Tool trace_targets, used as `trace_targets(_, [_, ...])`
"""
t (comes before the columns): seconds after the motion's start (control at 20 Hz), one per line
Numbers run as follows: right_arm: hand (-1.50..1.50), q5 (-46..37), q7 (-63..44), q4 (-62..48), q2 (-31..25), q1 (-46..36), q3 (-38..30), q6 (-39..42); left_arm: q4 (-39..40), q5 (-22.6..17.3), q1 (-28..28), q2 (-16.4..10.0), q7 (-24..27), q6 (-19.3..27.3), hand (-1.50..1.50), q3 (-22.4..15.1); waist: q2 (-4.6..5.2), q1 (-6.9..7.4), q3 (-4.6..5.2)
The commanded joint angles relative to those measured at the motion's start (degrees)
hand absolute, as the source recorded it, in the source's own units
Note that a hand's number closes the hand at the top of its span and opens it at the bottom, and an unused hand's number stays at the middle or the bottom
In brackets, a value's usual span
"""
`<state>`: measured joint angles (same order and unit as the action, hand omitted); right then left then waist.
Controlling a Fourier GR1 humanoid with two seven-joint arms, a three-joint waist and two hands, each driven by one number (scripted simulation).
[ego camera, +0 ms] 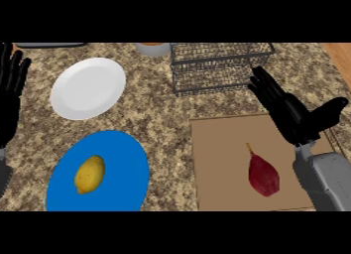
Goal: Pick the pear from the tray and place it in the tiered basket
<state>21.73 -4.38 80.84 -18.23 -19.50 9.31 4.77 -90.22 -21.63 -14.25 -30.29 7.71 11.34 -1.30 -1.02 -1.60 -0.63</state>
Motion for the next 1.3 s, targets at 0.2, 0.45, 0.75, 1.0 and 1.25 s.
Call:
trace_targets(0.2, [-1.5,-1.07,-5.19,-6.24,9.26,-2.58,-2.68,-14.65,7.21,5.76,5.02,7.48,0.32,-2.87,0.0,-12.81,1.57,0.82,0.73])
trace_targets(0.45, [-1.5,-3.43,-2.08,-9.66,16.13,1.3,-2.88,-23.23,10.8,5.95,6.47,11.57,-1.07,-3.94,0.0,-16.77,1.25,1.05,0.62])
trace_targets(0.75, [-1.5,-13.77,-2.83,-0.41,8.27,0.63,1.92,-25.32,16.2,6.28,4.25,13.45,-0.38,-6.04,0.0,-15.33,0.94,0.65,0.7])
trace_targets(1.0, [-1.5,-20.26,-21.74,4.83,-9.38,-2.85,5.25,-17.83,11.3,5.38,7.29,11.13,-1.27,-6.6,0.0,-14.86,0.19,0.33,0.96])
trace_targets(1.25, [-1.5,-21.13,-34.77,7.12,-20.84,-5.66,13.36,0.29,12.24,6.8,8.06,11.82,-0.47,-5.72,0.0,-15.79,0.04,0.8,1.17])
